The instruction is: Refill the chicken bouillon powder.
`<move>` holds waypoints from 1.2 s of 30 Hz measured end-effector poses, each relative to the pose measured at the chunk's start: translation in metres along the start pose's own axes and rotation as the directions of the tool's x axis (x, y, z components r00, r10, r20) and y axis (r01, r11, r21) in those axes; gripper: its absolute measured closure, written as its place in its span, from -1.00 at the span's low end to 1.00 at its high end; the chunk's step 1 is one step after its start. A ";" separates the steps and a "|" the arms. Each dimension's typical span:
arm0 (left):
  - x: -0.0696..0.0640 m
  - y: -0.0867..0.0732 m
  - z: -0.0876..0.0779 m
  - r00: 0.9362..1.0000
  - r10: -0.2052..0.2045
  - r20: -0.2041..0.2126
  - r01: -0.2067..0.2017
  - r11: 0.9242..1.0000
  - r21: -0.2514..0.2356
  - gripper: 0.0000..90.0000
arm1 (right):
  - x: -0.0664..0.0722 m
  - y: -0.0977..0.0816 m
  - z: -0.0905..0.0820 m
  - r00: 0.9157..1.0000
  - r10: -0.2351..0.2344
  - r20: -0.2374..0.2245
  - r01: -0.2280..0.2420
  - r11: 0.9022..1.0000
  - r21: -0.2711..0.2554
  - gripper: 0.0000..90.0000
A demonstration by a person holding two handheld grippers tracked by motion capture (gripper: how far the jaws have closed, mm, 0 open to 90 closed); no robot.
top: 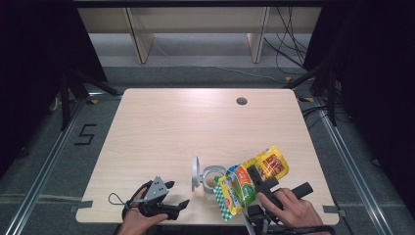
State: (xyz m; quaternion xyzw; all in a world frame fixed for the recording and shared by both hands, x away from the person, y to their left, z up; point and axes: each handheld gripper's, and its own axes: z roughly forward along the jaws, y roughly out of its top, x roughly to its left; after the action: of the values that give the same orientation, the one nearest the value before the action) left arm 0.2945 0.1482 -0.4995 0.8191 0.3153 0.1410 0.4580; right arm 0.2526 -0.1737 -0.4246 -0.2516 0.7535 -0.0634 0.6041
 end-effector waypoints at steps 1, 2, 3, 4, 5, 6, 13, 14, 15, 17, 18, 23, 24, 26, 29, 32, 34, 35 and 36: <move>0.000 0.000 0.000 1.000 0.000 0.001 0.000 1.000 0.000 -0.59 | 0.000 0.000 0.000 1.000 -0.001 0.001 0.001 1.000 0.000 0.06; 0.000 0.000 0.000 1.000 0.001 0.001 -0.001 1.000 0.000 -0.59 | 0.000 0.000 -0.001 1.000 -0.010 -0.010 0.010 1.000 0.006 0.06; 0.000 0.000 0.000 1.000 0.001 0.001 -0.001 1.000 0.000 -0.59 | 0.000 0.000 0.000 1.000 -0.007 -0.012 0.007 1.000 0.006 0.06; 0.000 0.000 0.000 1.000 -0.003 0.006 0.003 1.000 -0.001 -0.59 | 0.000 0.000 0.000 1.000 -0.006 -0.013 0.006 1.000 0.006 0.07; -0.001 0.000 0.000 1.000 -0.012 0.005 0.013 1.000 -0.010 -0.59 | 0.000 0.000 0.000 1.000 -0.007 -0.012 0.007 1.000 0.007 0.07; -0.001 0.000 0.001 1.000 -0.013 0.005 0.013 1.000 -0.010 -0.59 | 0.000 0.000 -0.001 1.000 -0.008 -0.011 0.008 1.000 0.008 0.06; -0.001 0.000 0.001 1.000 -0.011 0.006 0.012 1.000 -0.009 -0.59 | 0.000 0.000 -0.001 1.000 -0.009 -0.010 0.009 1.000 0.009 0.07; 0.000 0.000 0.001 1.000 -0.012 0.008 0.012 1.000 -0.008 -0.59 | 0.000 0.000 -0.001 1.000 -0.010 -0.010 0.010 1.000 0.009 0.07; 0.000 0.000 0.001 1.000 -0.011 0.007 0.011 1.000 -0.007 -0.59 | 0.000 -0.001 -0.001 1.000 -0.011 -0.009 0.011 1.000 0.010 0.07; -0.001 0.000 0.001 1.000 -0.012 0.006 0.012 1.000 -0.009 -0.59 | 0.000 -0.001 -0.001 1.000 -0.011 -0.010 0.012 1.000 0.012 0.07; 0.000 0.000 0.000 1.000 -0.002 0.004 0.002 1.000 -0.001 -0.59 | 0.000 -0.001 -0.001 1.000 -0.011 -0.009 0.012 1.000 0.010 0.07; 0.000 0.000 0.001 1.000 -0.011 0.006 0.011 1.000 -0.008 -0.59 | 0.000 0.000 -0.001 1.000 -0.013 -0.006 0.013 1.000 0.009 0.08; -0.001 0.000 0.001 1.000 -0.011 0.006 0.011 1.000 -0.008 -0.59 | 0.000 0.000 -0.001 1.000 -0.012 -0.008 0.012 1.000 0.009 0.08; -0.001 0.000 0.000 1.000 -0.011 0.006 0.011 1.000 -0.008 -0.59 | 0.001 -0.001 -0.001 1.000 -0.012 -0.007 0.012 1.000 0.009 0.08; -0.001 0.000 0.000 1.000 -0.011 0.006 0.011 1.000 -0.009 -0.59 | 0.001 -0.001 -0.001 1.000 -0.011 -0.009 0.011 1.000 0.008 0.08; -0.001 0.000 0.000 1.000 -0.012 0.006 0.012 1.000 -0.009 -0.59 | 0.001 -0.001 -0.001 1.000 -0.011 -0.011 0.011 1.000 0.008 0.08; -0.001 0.000 0.000 1.000 -0.011 0.005 0.011 1.000 -0.009 -0.59 | 0.001 -0.001 -0.001 1.000 -0.011 -0.011 0.011 1.000 0.008 0.08; -0.001 0.000 0.000 1.000 -0.011 0.006 0.011 1.000 -0.010 -0.59 | 0.001 -0.001 -0.001 1.000 -0.011 -0.011 0.011 1.000 0.008 0.08; -0.001 0.000 0.000 1.000 -0.012 0.006 0.012 1.000 -0.009 -0.59 | 0.001 -0.001 -0.001 1.000 -0.011 -0.009 0.011 1.000 0.008 0.08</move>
State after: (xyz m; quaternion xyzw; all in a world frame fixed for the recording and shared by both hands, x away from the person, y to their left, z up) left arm 0.2943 0.1475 -0.4997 0.8155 0.3181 0.1375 0.4636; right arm 0.2521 -0.1750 -0.4251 -0.2531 0.7547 -0.0710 0.6011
